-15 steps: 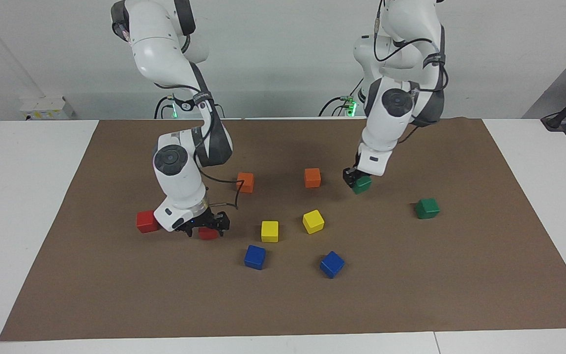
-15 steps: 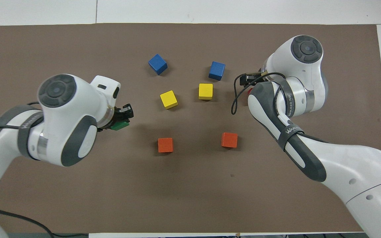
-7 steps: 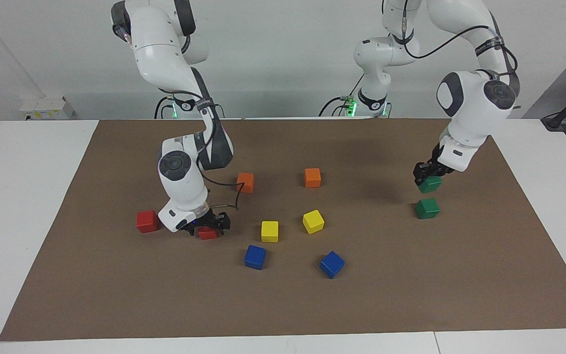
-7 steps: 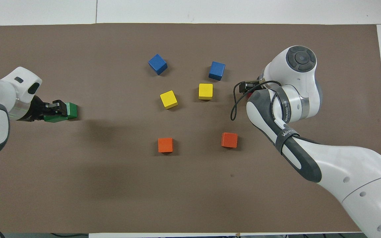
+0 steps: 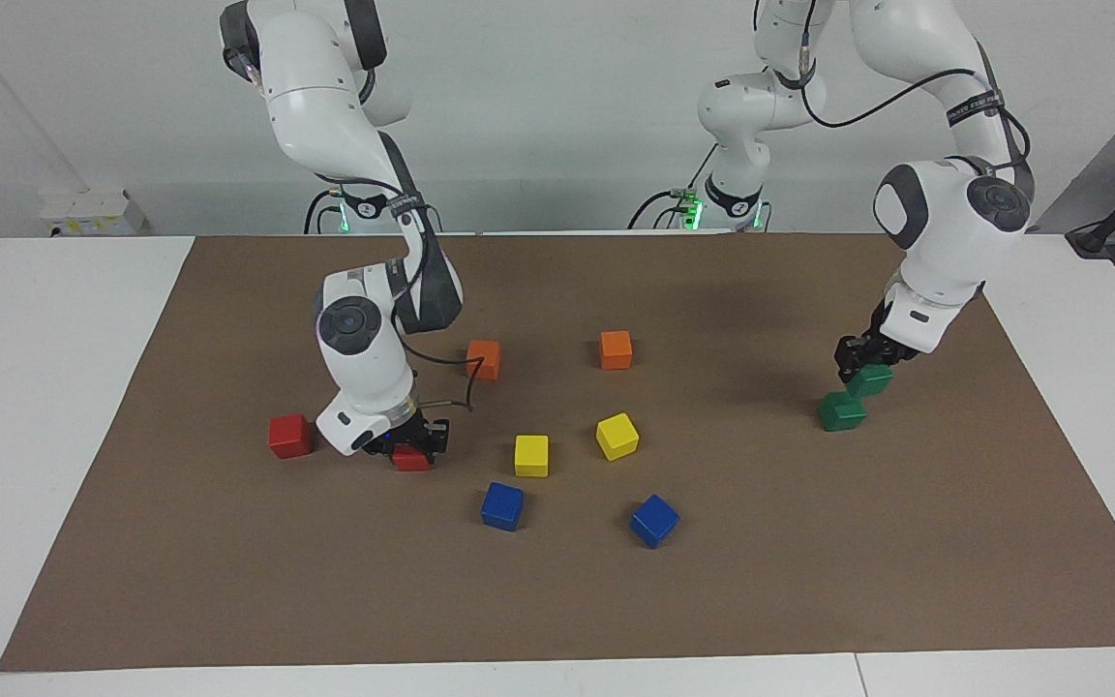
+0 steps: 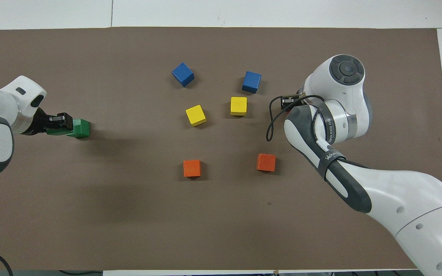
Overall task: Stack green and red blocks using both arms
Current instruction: 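Carry the green block toward the first green while the right gripper grasps red, then lower the green block onto green while the right gripper carries red outward, then open the left gripper and withdraw while the right gripper lowers red onto red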
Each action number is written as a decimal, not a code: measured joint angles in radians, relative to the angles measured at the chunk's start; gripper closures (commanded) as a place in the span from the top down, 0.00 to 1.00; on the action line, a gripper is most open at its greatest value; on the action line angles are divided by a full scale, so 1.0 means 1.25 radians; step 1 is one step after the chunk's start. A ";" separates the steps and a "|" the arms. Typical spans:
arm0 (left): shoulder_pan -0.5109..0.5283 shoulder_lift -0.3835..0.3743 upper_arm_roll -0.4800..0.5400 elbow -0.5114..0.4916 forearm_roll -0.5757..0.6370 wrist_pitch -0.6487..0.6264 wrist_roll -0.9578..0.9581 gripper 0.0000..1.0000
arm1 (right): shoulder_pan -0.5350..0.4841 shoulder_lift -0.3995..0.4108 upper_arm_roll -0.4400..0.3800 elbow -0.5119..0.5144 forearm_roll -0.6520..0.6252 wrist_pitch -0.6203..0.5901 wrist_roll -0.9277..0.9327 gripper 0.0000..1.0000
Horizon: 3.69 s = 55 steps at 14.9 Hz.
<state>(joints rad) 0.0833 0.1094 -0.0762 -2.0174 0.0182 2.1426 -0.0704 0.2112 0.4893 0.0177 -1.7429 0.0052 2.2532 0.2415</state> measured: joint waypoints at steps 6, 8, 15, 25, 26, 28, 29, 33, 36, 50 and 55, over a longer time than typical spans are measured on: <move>0.000 0.048 -0.001 0.031 0.014 0.009 0.016 0.00 | -0.076 -0.064 -0.009 0.052 -0.017 -0.121 -0.169 0.00; 0.000 0.055 -0.003 0.033 0.015 0.012 0.026 0.00 | -0.126 -0.086 -0.010 0.052 -0.017 -0.133 -0.251 0.00; 0.000 0.071 -0.007 0.034 0.015 0.012 0.043 0.00 | -0.214 -0.110 -0.011 -0.004 -0.017 -0.094 -0.345 0.00; 0.011 0.072 -0.002 0.033 -0.009 0.003 0.042 0.00 | -0.227 -0.166 -0.009 -0.121 -0.017 -0.033 -0.360 0.00; 0.011 0.072 -0.002 0.033 -0.011 0.003 0.042 0.00 | -0.227 -0.170 -0.008 -0.128 -0.017 -0.026 -0.360 0.00; 0.011 0.072 -0.003 0.032 -0.012 0.003 0.042 0.00 | -0.227 -0.175 -0.008 -0.147 -0.017 -0.007 -0.360 0.00; 0.011 0.072 -0.002 0.031 -0.013 0.003 0.042 0.00 | -0.227 -0.177 -0.008 -0.155 -0.017 -0.001 -0.360 0.00; 0.011 0.072 -0.002 0.027 -0.013 0.003 0.040 0.00 | -0.227 -0.182 -0.008 -0.171 -0.017 0.006 -0.360 0.00; 0.011 0.072 -0.002 0.027 -0.013 0.002 0.037 0.00 | -0.226 -0.187 -0.007 -0.181 -0.017 0.022 -0.360 0.00; 0.010 0.073 -0.008 0.024 -0.014 0.002 0.037 0.33 | -0.227 -0.188 -0.007 -0.186 -0.017 0.023 -0.360 0.00; 0.010 0.073 -0.008 0.023 -0.014 0.002 0.037 0.64 | -0.227 -0.188 -0.007 -0.189 -0.017 0.023 -0.360 0.00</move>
<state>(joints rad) 0.0958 0.2012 -0.0856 -1.9885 0.0013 2.1457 -0.0248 -0.0731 0.2544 0.0088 -1.9786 -0.0156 2.2817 -0.2080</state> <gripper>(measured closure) 0.449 0.449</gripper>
